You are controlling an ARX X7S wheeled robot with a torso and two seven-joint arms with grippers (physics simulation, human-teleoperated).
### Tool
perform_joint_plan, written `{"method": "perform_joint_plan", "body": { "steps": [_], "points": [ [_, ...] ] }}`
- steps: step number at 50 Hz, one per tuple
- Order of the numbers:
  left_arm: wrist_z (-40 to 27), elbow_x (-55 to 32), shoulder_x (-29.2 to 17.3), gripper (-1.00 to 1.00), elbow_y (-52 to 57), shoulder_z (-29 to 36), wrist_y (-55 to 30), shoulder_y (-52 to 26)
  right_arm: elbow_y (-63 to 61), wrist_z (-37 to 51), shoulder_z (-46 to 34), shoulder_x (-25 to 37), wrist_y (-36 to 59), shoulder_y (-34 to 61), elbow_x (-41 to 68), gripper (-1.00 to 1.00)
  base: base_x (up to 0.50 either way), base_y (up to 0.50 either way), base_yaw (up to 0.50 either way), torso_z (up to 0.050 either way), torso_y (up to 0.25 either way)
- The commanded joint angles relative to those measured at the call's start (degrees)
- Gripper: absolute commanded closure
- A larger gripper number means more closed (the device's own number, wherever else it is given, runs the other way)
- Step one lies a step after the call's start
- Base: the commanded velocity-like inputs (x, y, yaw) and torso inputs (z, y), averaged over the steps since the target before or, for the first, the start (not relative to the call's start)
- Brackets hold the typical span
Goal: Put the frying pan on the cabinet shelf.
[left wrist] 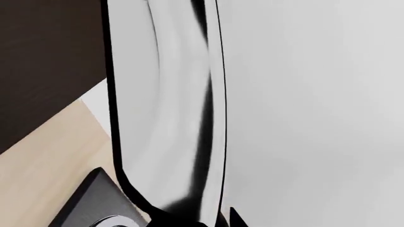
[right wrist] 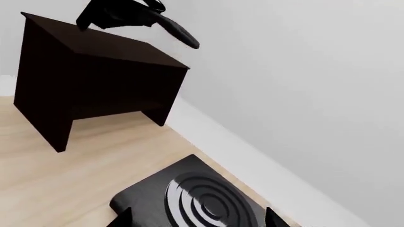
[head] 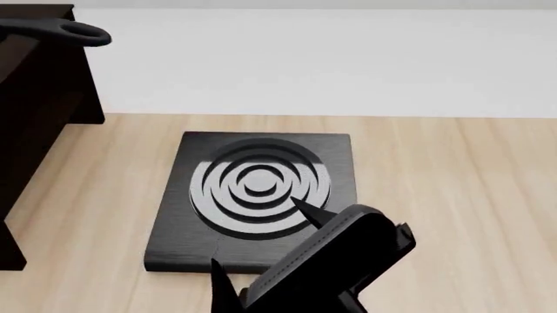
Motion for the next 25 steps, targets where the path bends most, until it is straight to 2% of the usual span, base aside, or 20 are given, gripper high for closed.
{"method": "perform_joint_plan", "body": {
  "steps": [1, 7, 12, 13, 14, 18, 25],
  "points": [
    [5.25, 14.65, 0.83, 1.00, -1.91, -20.41, 3.45, -3.37, 0.90, 0.13, -1.73, -0.77, -0.28, 0.18, -1.08, -1.00, 0.00, 0.00, 0.00, 0.000, 0.000],
    [8.37, 31.00, 1.35, 1.00, -1.91, -34.21, -0.60, -4.54, 0.47, 0.60, -1.59, -0.98, 0.65, 0.51, -0.32, -1.00, 0.00, 0.00, 0.00, 0.000, 0.002],
    [11.90, 45.37, 1.24, 1.00, -1.91, -41.91, -7.33, -6.15, 1.39, 0.55, -2.65, -0.47, -0.84, -0.59, -1.48, -1.00, 0.00, 0.00, 0.00, 0.002, 0.002],
    [20.49, 52.27, 2.59, 1.00, -1.92, -38.17, -0.06, -4.55, 1.29, 0.67, -2.65, -0.65, -0.58, -0.51, -1.26, -1.00, 0.00, 0.00, 0.00, 0.000, 0.000],
    [28.92, 55.91, 2.98, 1.00, -1.93, -39.64, 1.13, -4.30, 1.23, 0.74, -2.72, -0.68, -0.45, -0.45, -1.19, -1.00, 0.00, 0.00, 0.00, 0.000, 0.000],
    [28.93, 62.42, 3.21, 1.00, -1.92, -45.15, -0.16, -4.80, 1.12, 1.09, -2.38, -0.83, 0.20, -0.34, -0.57, -1.00, 0.00, 0.00, 0.00, 0.000, 0.003],
    [27.33, 65.06, 3.24, 1.00, -1.92, -48.87, -1.18, -5.08, 1.37, 1.52, -2.97, -0.98, -0.11, -0.84, -0.74, -1.00, 0.00, 0.00, 0.00, 0.000, 0.001]
  ]
}}
